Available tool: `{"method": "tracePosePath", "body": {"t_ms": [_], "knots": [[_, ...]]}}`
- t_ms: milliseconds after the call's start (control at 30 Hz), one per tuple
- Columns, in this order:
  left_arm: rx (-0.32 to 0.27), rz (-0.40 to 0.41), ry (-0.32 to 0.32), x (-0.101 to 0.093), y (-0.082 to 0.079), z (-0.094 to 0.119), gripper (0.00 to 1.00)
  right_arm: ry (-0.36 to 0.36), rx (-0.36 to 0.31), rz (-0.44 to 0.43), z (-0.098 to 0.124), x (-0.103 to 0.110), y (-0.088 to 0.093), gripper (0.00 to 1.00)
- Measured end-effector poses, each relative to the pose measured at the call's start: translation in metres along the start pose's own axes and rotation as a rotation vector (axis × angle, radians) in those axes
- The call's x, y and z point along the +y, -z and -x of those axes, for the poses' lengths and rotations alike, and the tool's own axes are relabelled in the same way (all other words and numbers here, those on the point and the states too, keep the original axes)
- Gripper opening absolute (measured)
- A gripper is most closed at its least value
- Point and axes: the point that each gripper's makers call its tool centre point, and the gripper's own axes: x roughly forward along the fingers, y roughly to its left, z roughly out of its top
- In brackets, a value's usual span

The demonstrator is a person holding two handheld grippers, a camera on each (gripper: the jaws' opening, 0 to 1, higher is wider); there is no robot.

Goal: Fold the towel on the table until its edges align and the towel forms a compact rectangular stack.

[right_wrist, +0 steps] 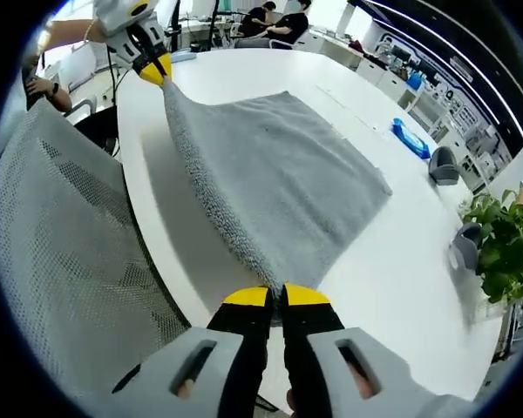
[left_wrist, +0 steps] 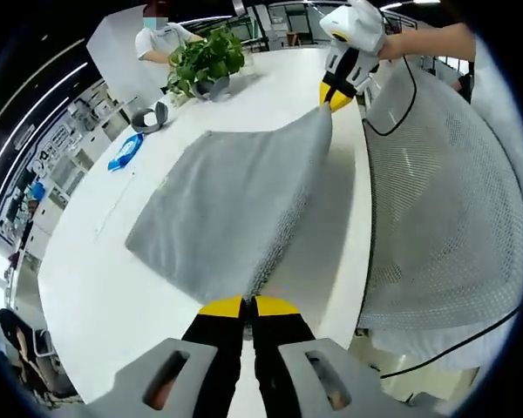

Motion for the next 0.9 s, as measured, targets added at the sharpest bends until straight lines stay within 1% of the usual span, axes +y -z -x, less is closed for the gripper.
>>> {"method": "tracePosePath", "body": {"t_ms": [267,467,667,767,867,900], "knots": [[-0.001,-0.011,0.006,-0.001,-0.006,0.009,0.02,0.011,-0.002,0.03,0.015,-0.001,-0.005,0.02],[-0.003,-0.016,0.009,-0.004,-0.012,0.019,0.02,0.014,-0.012,0.023,0.027,-0.004,-0.009,0.02],[0.0,-0.014,0.02,-0.008,-0.013,0.029,0.02,0.007,-0.022,0.023,0.038,-0.006,-0.016,0.02],[-0.009,-0.014,0.013,-0.002,-0.016,0.031,0.02,0.011,-0.028,0.026,0.038,-0.011,-0.02,0.02],[-0.031,0.016,0.0,0.012,-0.02,0.027,0.02,0.015,-0.031,0.016,0.032,-0.021,-0.025,0.02],[-0.029,0.023,0.0,0.015,-0.02,0.026,0.02,0.015,-0.032,0.016,0.031,-0.024,-0.026,0.02]]}}
